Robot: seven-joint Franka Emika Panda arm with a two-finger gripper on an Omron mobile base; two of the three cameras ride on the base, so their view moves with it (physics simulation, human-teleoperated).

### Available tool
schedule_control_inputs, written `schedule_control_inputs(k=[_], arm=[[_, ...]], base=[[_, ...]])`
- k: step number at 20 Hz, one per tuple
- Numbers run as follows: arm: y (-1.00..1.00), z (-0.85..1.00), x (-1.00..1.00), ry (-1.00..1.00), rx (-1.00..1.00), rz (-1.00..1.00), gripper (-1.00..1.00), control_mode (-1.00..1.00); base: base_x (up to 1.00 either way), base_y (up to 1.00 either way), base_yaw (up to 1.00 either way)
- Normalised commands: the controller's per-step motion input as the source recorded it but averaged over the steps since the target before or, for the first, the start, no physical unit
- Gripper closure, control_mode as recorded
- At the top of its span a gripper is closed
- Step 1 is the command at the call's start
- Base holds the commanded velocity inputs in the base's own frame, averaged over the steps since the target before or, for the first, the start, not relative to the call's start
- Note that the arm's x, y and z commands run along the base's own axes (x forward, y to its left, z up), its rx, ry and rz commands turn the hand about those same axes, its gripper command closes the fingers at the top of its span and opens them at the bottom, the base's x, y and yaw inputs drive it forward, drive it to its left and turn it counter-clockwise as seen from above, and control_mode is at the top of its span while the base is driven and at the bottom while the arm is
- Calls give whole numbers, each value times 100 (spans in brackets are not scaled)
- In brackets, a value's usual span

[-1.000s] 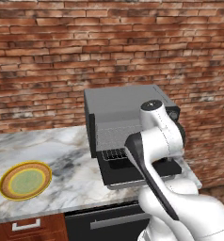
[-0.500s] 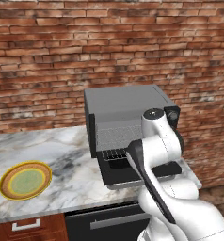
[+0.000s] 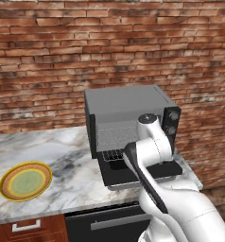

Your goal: Pick up the bagel from the plate, place it on the toaster oven rack, close the door, and set the timer.

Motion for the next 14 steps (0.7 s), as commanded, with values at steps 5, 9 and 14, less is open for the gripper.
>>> schedule_control_inputs(k=[5, 9, 14], arm=[[0, -41, 29, 0, 0, 0, -100, -100], [0, -13, 42, 0, 0, 0, -100, -100], [0, 0, 57, 0, 0, -1, -100, -100]], base=[[0, 0, 0], [0, 0, 0], [0, 0, 0]])
